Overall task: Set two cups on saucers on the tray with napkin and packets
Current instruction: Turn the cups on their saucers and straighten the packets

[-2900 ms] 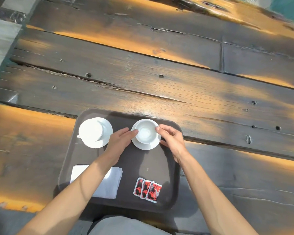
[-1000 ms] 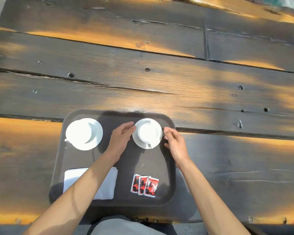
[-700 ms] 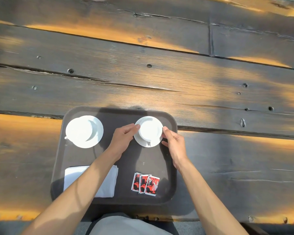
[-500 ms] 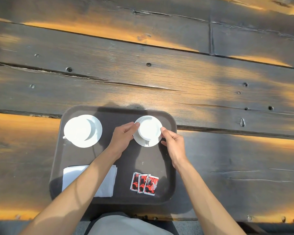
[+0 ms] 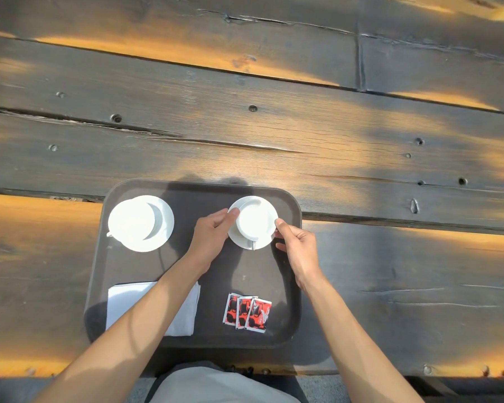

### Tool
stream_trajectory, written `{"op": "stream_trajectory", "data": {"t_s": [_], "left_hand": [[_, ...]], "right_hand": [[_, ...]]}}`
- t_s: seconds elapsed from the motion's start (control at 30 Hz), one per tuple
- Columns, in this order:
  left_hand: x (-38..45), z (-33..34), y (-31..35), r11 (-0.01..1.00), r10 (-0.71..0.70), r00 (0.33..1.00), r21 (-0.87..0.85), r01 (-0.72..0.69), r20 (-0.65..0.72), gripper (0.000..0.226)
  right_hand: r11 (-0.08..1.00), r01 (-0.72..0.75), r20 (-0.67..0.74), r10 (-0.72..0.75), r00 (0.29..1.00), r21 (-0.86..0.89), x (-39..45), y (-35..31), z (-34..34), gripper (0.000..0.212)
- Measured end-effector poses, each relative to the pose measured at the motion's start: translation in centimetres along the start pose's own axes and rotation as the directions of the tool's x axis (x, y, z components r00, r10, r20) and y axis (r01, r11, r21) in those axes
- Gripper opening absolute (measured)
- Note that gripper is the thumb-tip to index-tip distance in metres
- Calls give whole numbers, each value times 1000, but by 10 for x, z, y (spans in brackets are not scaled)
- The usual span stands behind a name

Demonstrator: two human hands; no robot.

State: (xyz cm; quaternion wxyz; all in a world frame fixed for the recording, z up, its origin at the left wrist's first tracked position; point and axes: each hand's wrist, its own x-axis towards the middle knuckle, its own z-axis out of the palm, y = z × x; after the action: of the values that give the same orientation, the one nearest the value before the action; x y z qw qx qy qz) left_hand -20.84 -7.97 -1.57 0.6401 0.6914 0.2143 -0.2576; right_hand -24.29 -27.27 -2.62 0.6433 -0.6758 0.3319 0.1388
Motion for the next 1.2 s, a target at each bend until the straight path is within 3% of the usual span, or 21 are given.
{"op": "stream_trajectory", "data": {"t_s": [0.07, 0.27, 0.4, 0.57, 0.77, 0.93, 1.1, 1.2], "left_hand": [[2, -1, -3, 1000, 0, 1000, -29, -1, -7, 14], [1, -2, -6, 999, 2, 1000, -49, -2, -5, 31], [-3, -9, -11, 994, -2, 999, -112, 5, 32, 43], [-2, -12, -14, 994, 4, 1000, -105, -1, 31, 49], [-1, -14, -14, 994, 0, 999, -107, 3, 32, 59], [0, -16, -13, 994, -6, 997, -108, 14, 78, 37], [1, -16, -14, 994, -13, 998, -104, 18, 54, 63], [0, -14, -14, 994, -17, 999, -111, 22, 42, 58]], "right_hand": [[1000, 4, 2, -4, 1000, 3, 1, 1, 0, 46], [999, 38, 37, -38, 999, 1, 1, 0, -1, 49], [998, 64, 3, -64, 998, 16, 1, 0, -1, 23], [991, 132, -30, -132, 991, 3, 4, 1, 1, 12], [999, 52, 10, -52, 999, 16, 10, 6, -1, 33], [1000, 10, 16, -10, 1000, 7, 12, 9, 0, 40], [1000, -7, 12, 7, 1000, 11, 12, 11, -1, 40], [1000, -14, 15, 14, 1000, 10, 10, 10, -2, 38]]}}
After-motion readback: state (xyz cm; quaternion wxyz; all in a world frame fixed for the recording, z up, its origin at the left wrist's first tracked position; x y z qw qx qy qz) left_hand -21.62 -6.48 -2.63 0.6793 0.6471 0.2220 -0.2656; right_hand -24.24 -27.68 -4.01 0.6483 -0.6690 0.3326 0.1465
